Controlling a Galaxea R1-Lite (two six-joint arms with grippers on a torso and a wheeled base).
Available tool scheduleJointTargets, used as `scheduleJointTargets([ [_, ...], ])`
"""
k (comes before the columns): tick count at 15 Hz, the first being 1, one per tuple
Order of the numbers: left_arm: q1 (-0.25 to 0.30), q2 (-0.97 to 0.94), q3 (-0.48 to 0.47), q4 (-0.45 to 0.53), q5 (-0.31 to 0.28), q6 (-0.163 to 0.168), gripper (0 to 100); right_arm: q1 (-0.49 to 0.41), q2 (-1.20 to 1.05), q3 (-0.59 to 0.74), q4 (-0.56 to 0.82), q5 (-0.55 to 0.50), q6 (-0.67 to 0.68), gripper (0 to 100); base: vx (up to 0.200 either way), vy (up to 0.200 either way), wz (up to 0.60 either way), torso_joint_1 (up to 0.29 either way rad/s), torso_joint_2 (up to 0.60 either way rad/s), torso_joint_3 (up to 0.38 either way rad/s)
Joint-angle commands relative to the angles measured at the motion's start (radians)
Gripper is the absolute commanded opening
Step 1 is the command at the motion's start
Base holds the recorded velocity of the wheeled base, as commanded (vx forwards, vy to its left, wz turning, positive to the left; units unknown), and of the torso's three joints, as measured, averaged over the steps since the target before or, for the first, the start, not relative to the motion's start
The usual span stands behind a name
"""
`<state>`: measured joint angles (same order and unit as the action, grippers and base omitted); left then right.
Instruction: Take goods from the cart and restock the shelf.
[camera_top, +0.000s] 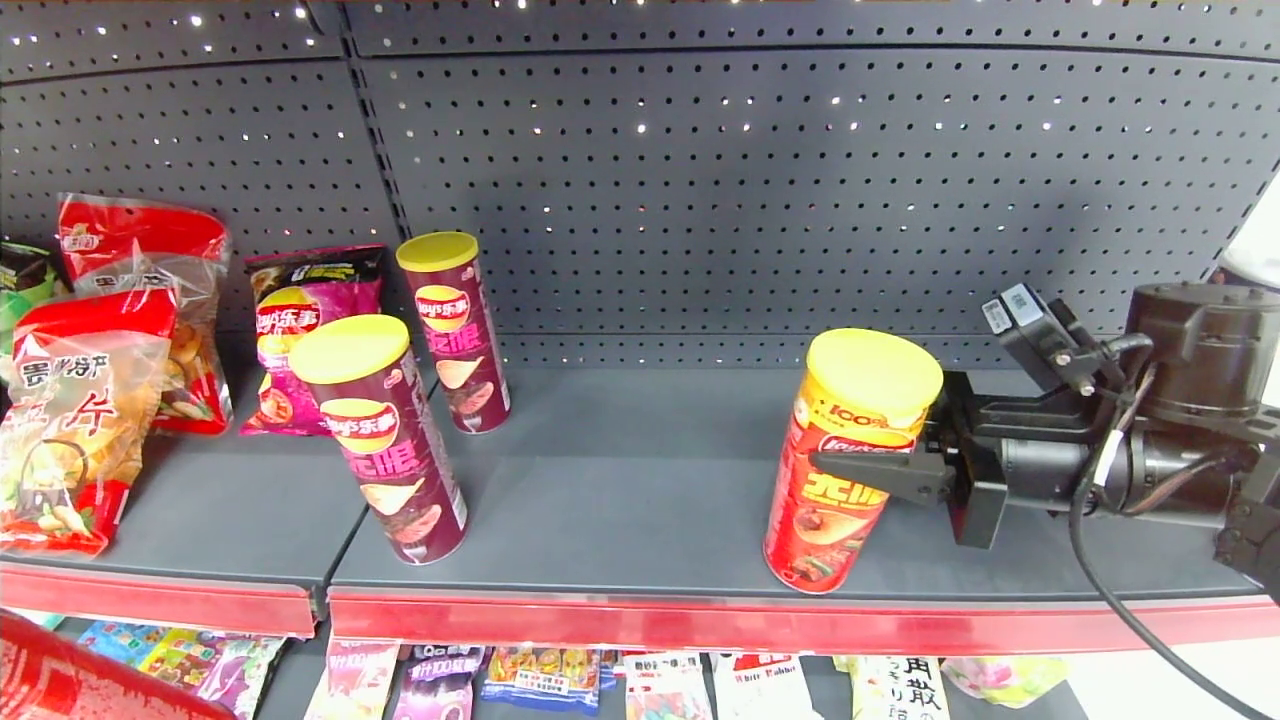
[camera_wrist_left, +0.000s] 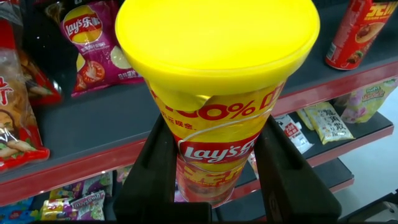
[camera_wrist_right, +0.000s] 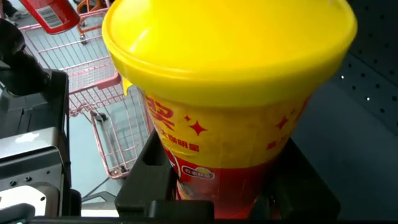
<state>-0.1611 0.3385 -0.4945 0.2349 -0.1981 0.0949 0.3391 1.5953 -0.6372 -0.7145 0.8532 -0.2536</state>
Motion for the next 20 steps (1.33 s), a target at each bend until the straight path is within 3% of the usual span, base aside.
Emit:
scheduleJointTargets([
  [1, 0.000, -0.001, 0.002, 0.000, 0.000, 0.000, 0, 0.011, -0.002, 0.005, 0.000, -0.003, -0.001, 0, 0.000, 0.000, 0.00, 0.000, 0.00, 0.000],
  [5, 0.000, -0.001, 0.004, 0.001, 0.000, 0.000, 0, 0.052, -0.003, 0.016, 0.000, -0.036, 0.002, 0, 0.000, 0.000, 0.00, 0.000, 0.00, 0.000],
  [20, 0.000, 0.000, 0.005, 0.001, -0.001, 0.000, 0, 0.054, -0.015, 0.036, 0.000, -0.088, 0.011, 0, 0.000, 0.000, 0.00, 0.000, 0.00, 0.000],
])
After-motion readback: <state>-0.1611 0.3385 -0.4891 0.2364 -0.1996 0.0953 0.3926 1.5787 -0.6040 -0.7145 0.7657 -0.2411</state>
